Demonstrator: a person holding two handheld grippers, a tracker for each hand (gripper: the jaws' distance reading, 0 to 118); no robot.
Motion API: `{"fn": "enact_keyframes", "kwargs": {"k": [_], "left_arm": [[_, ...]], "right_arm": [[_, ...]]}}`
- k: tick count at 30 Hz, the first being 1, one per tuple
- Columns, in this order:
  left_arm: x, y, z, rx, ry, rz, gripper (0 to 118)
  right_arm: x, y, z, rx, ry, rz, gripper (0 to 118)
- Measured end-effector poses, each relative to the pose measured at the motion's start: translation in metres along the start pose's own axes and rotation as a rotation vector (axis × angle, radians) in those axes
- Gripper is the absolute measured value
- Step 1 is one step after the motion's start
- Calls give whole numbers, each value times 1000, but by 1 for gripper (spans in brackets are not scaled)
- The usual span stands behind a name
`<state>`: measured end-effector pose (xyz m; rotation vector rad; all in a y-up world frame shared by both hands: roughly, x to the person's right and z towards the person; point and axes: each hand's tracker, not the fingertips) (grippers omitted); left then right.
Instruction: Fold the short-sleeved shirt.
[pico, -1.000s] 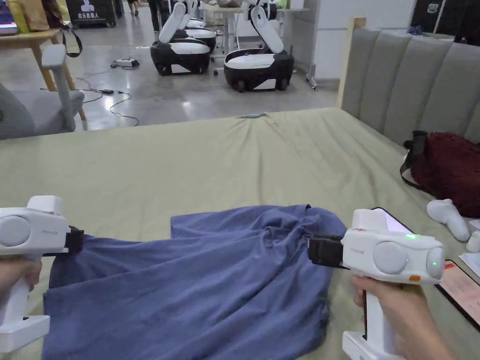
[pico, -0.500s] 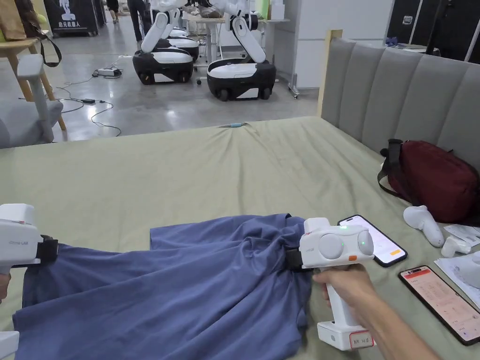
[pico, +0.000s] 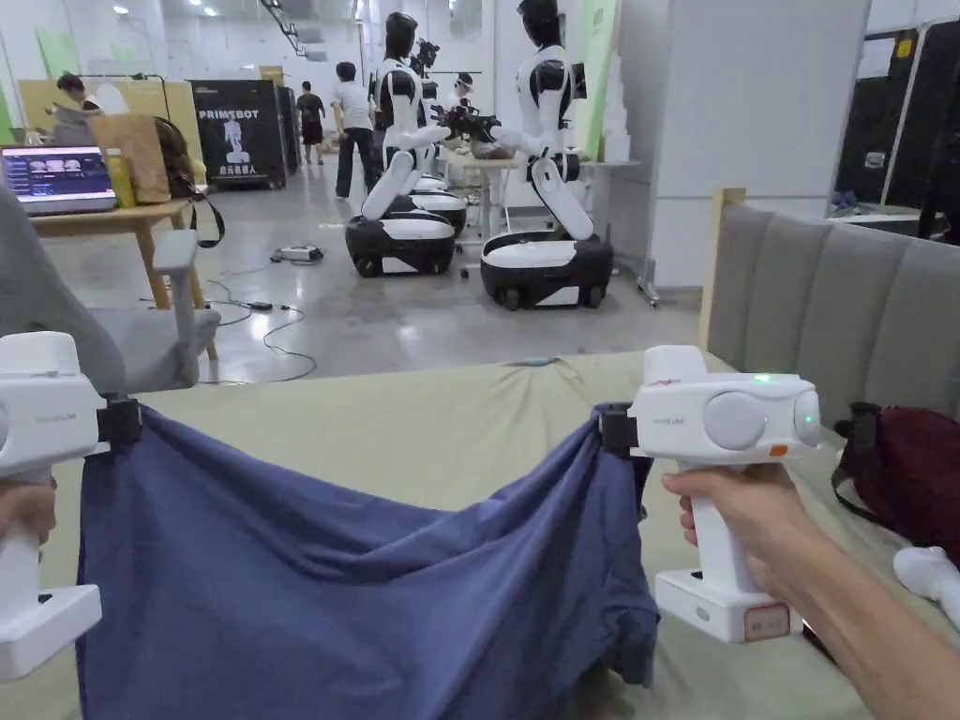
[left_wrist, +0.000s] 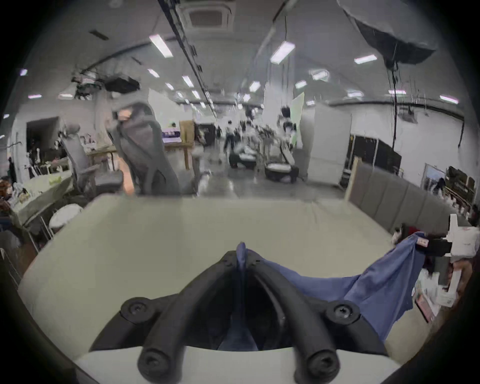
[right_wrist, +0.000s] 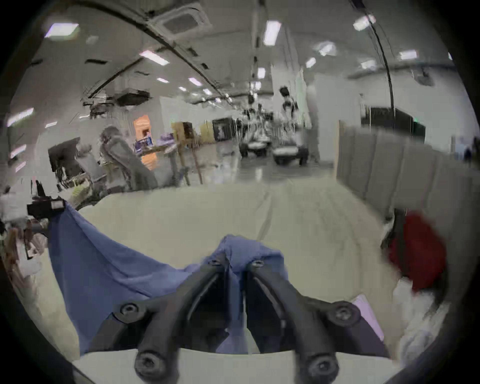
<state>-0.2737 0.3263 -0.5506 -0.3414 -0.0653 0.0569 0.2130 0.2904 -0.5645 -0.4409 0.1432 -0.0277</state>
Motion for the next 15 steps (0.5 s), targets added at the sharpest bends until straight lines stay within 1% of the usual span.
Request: {"fn": "enact_keyframes", "kwargs": {"k": [1,2,4,5,6,8,11,13,15], "left_arm": [[-4,18,3,25,12,1,3],[-7,35,4,50,31,-4,3],[-14,63,1,65,98,-32,3],[-17,76,-1,75,125,-48,3],[-20,87,-3,83,145,-49,3],[-24,108,-6,113,166,-30,3],[-26,134,-11,159,185,4,3],[-25,144,-16,185,227,13,3],[-24,149,-19,225,237,27,3]], "right_arm": [[-4,24,1,44,-14,16,11],[-6,46,-1,79,-26,14,11],[-10,86,-5,89,-48,-1,11],[-12,104,-7,109,-75,12,11],[-18,116,-2,137,-107,46,11],[-22,145,-4,181,-170,85,11],[-18,174,-7,224,-181,53,11],[-15,187,-9,249,-205,35,11],[-8,193,-12,270,-231,18,11]]}}
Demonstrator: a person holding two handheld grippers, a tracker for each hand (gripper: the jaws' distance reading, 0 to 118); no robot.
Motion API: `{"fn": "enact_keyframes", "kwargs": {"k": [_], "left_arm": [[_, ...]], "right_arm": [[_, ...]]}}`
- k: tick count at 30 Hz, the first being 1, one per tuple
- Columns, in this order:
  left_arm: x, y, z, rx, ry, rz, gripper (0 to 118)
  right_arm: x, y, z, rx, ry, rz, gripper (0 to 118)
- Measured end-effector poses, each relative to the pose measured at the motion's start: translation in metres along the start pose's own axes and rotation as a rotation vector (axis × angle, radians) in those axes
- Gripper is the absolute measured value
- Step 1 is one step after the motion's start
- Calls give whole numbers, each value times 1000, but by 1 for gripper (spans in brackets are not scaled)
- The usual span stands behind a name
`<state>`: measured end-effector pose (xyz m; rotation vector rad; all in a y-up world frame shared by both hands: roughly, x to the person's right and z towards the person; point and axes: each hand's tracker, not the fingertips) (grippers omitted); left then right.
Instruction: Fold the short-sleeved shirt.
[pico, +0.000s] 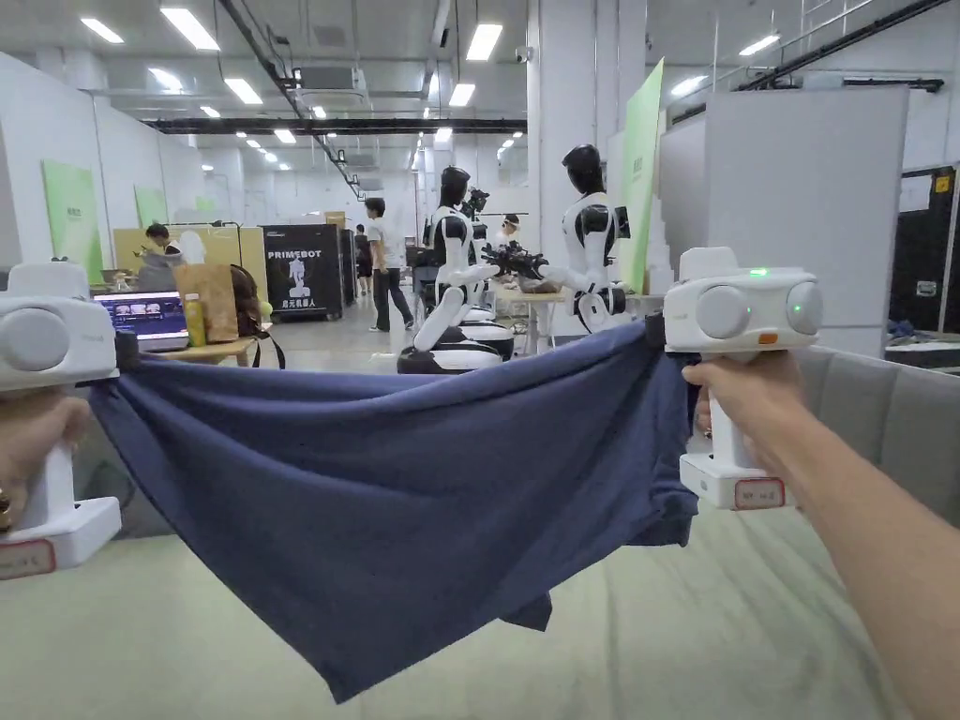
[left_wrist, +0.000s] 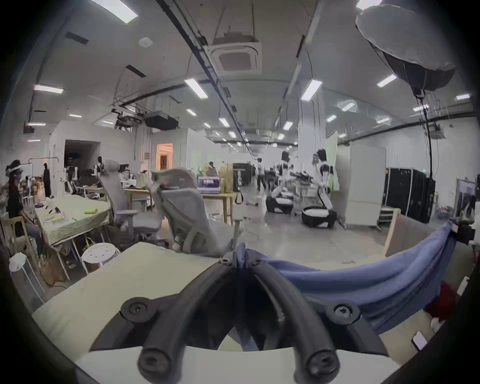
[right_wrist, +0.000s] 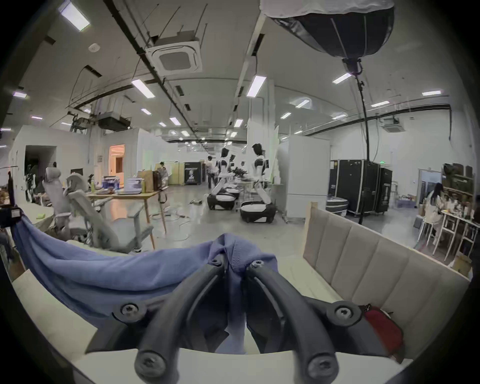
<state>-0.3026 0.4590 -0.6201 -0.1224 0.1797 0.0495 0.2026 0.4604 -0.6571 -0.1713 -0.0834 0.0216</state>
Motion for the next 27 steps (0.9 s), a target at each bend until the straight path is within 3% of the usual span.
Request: {"fn": "enact_keyframes", "kwargs": {"k": [6,10,15,18,23,27], "left_arm": [[16,-2,-6,40,-26,-12,3],[24,-34,-12,2,-62,-32,3],[31,-104,-16,-116,-88,-27,3],[31,-136,-12,-167,-115,-84,3],[16,-158,43,-171,-169,-91,3],[-9,-184,114,-169,-217,-30,3]], "right_arm": [[15,1,-2,16,-25,10,11],[19,-32,-4,24,-44,8,11],[23,-98,-19,-136,0,1,11],[19,-131,-16,-180,4,85,11],[30,-162,46,-150,104,24,11],[32,-204,108,-163,116,120,11]]}}
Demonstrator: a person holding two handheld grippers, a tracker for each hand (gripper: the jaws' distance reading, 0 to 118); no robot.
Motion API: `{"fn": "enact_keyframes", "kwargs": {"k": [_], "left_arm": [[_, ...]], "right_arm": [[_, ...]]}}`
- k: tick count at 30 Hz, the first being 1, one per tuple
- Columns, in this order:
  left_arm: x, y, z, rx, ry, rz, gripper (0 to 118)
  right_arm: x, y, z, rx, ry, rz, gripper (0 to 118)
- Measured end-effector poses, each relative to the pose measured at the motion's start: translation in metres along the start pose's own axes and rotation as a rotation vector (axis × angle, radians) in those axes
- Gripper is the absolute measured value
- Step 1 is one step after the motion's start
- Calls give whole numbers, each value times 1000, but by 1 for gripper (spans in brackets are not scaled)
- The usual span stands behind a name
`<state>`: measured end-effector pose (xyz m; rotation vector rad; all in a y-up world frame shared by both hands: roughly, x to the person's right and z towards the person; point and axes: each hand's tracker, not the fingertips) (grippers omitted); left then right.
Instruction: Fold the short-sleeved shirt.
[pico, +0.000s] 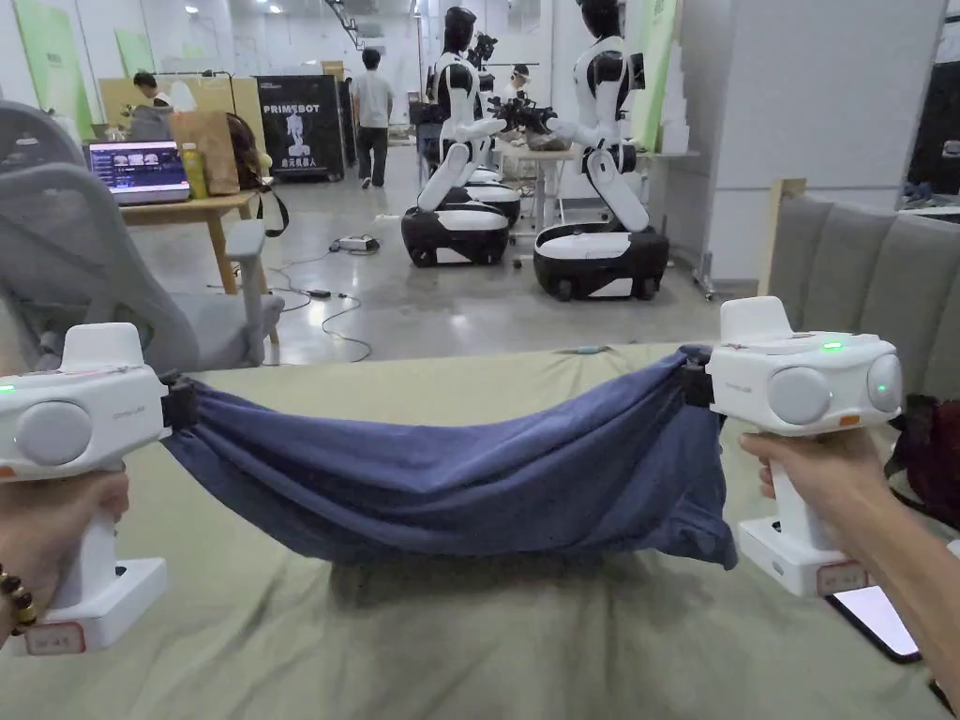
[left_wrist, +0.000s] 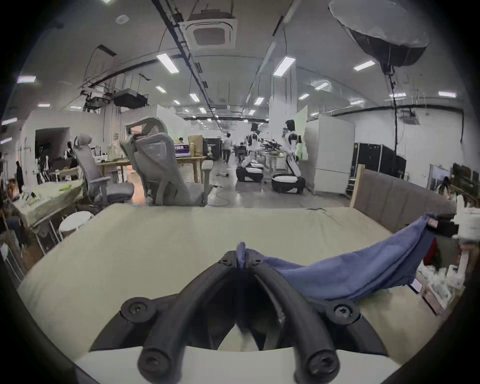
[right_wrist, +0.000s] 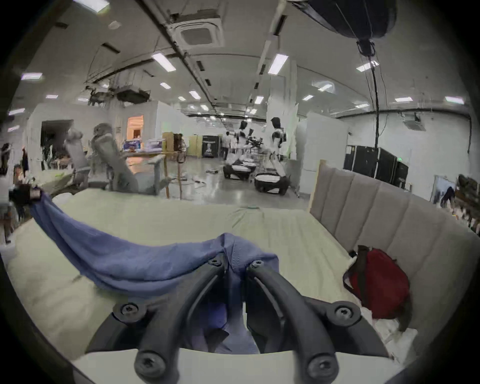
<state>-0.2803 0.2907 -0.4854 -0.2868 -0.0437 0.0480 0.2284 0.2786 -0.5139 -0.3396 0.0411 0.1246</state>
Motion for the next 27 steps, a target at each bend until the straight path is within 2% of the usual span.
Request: {"fn": "enact_keyframes", "kwargs": {"k": [5,6,9,12,15,17,20,21,22,23,26,27], "left_arm": [[0,-88,87,-57,3,-27,3],[2,-104,96,-102,40,-31,3],[11,-155,124,-208,60,-82,3],[12,-194,134,-290,67,-61,3],[4,-213,124,-377,132,-58,3],[3,-219,115,-408,129,-76,3],[7,-220,111,-419,137,-88,4],[6,-218,110,-415,135,-80,8],[6,-217,113,-408,134,-67,32],[5,-214,114,-396,143,-55,66],[2,-206,118,-363,169,-39,102],[0,-202,124,-336,162,-15,118]], "right_arm": [[-15,-79,81,-52,29,28,11],[-18,-93,95,-77,43,32,11],[-22,-137,120,-145,83,-12,11],[-28,-172,132,-246,33,-35,11],[-28,-193,117,-377,1,-9,11],[-29,-203,107,-471,-8,38,11],[-27,-213,99,-492,-6,11,13],[-26,-214,99,-495,-8,-1,19],[-25,-213,101,-488,-11,-16,44],[-24,-212,104,-473,-11,-40,74],[-22,-206,119,-416,-12,-19,101],[-22,-200,123,-376,4,0,116]]}}
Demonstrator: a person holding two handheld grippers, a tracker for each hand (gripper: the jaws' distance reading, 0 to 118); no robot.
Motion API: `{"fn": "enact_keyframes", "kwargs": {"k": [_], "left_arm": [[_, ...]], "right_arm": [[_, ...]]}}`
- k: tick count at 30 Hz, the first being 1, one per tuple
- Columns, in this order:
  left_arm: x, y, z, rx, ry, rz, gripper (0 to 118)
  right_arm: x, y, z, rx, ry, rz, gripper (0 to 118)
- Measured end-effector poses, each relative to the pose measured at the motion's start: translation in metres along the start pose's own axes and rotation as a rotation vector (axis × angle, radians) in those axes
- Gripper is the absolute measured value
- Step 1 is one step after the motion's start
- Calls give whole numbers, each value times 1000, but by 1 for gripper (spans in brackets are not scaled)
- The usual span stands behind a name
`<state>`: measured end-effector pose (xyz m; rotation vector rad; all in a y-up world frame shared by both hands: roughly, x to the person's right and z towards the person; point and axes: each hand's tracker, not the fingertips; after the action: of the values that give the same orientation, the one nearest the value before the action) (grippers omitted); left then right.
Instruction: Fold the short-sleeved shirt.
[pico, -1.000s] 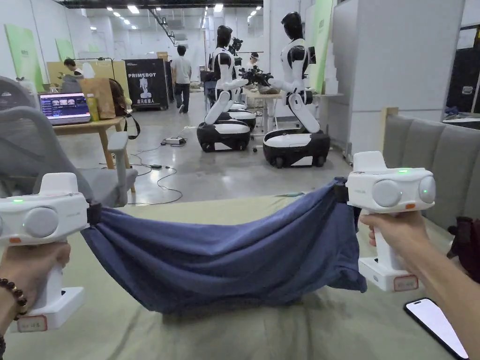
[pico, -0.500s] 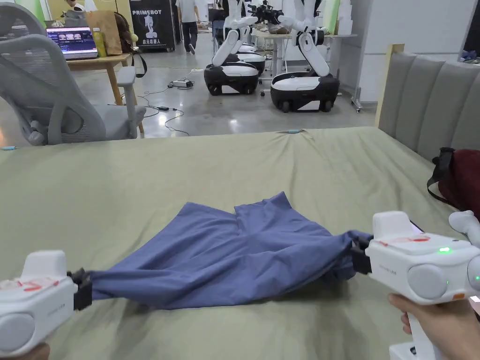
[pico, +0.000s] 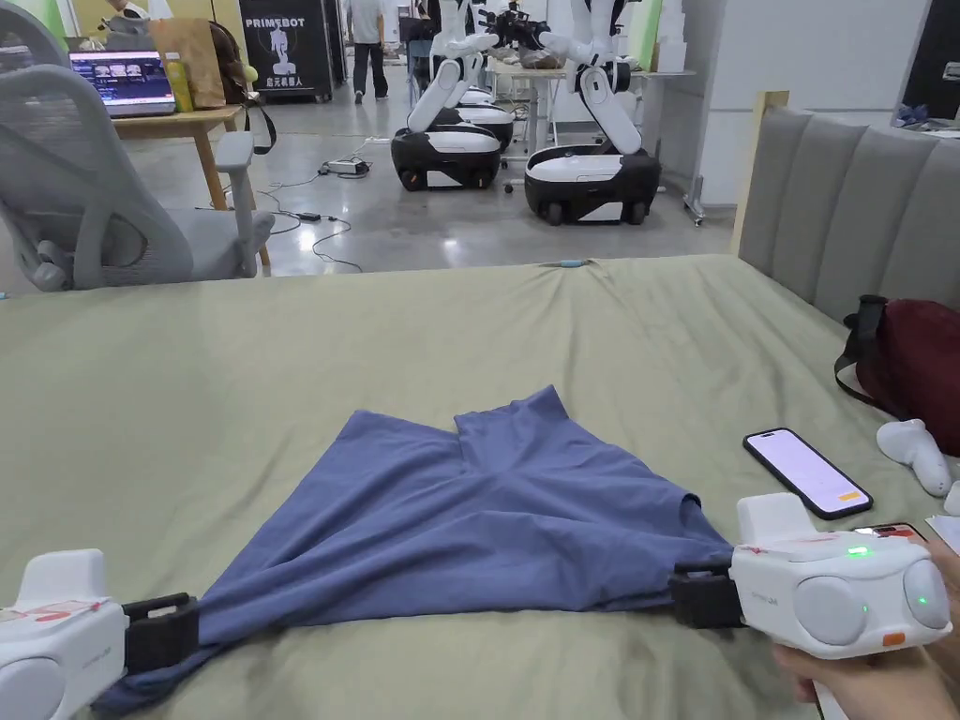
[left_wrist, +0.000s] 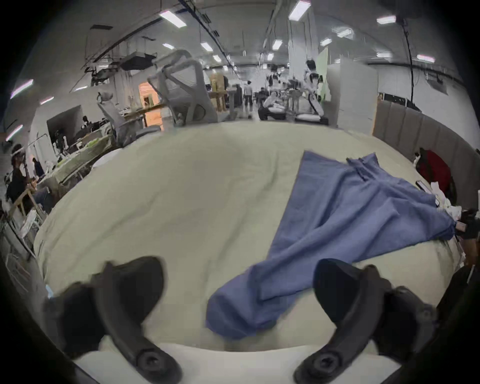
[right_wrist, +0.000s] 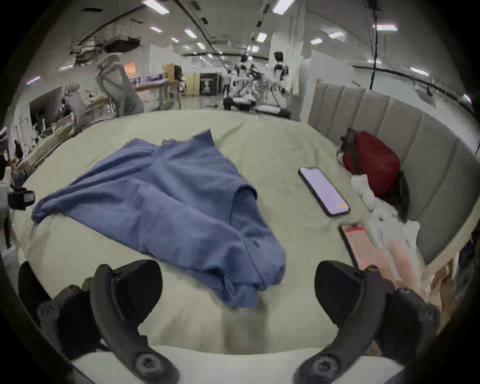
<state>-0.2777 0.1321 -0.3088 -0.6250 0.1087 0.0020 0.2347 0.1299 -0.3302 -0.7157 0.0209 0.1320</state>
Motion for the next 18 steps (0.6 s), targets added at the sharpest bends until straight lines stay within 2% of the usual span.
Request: {"fn": "enact_keyframes", "kwargs": {"k": [1,2,3,4,5,6,7,8,12,18], "left_arm": [[-3,4,1,19,15,-9,108],[-5,6,3,33,-6,-6,103],[-4,9,2,27,-5,1,101],[-4,12,3,31,1,9,94],[-4,13,4,39,4,10,79],[-4,14,4,56,6,6,53],[-1,15,4,65,12,1,11],[-1,14,4,72,14,5,0],[-1,12,8,80,-28,34,0],[1,9,5,68,4,10,0]], "right_arm": [[-1,2,8,38,12,10,118],[-3,7,11,57,16,6,113],[-4,12,12,64,16,-5,107],[-5,17,12,75,16,-16,92],[-7,20,12,90,21,-31,74],[-9,22,11,99,21,-44,45],[-11,24,9,103,14,-49,12],[-13,24,7,104,6,-49,4],[-17,23,7,114,9,-54,0],[-21,25,12,133,-20,-55,0]]}}
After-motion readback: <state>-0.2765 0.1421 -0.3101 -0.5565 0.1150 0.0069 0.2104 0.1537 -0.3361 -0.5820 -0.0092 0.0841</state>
